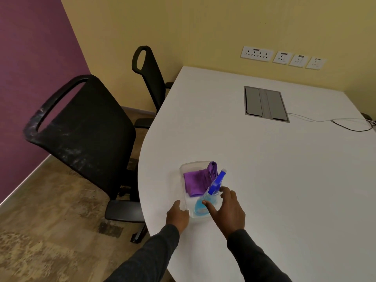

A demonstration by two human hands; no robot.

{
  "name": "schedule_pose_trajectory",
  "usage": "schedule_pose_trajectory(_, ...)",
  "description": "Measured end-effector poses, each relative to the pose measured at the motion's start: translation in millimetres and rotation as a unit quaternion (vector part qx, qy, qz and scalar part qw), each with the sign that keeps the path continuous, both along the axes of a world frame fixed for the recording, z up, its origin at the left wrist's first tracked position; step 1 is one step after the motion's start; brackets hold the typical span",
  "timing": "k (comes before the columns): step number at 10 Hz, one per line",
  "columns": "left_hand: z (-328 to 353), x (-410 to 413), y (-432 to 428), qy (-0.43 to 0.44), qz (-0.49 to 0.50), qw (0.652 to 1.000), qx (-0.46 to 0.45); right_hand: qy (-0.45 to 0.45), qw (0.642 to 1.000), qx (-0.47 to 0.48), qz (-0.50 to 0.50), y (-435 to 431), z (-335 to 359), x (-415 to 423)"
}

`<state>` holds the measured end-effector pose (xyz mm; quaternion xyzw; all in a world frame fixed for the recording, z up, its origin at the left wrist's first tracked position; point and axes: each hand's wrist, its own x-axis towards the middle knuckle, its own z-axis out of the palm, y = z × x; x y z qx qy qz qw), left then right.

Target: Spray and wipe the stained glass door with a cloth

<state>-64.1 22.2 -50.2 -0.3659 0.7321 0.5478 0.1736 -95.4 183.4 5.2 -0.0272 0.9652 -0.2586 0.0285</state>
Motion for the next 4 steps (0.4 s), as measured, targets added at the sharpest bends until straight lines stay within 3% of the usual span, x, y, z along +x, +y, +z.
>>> schedule_pose_trajectory(2,11.7,24.0,-14.4,0.018,-0.011,1.0,-0.002,-0.01,0.999,0.002,-0.047,5.3,0.5,30.5)
schedule_pose_trajectory(4,14.3,59.5,-26.9,0.025,-0.001,1.0,0.0,-0.008,1.0,0.022,0.003,-4.9,-13.5,76.1)
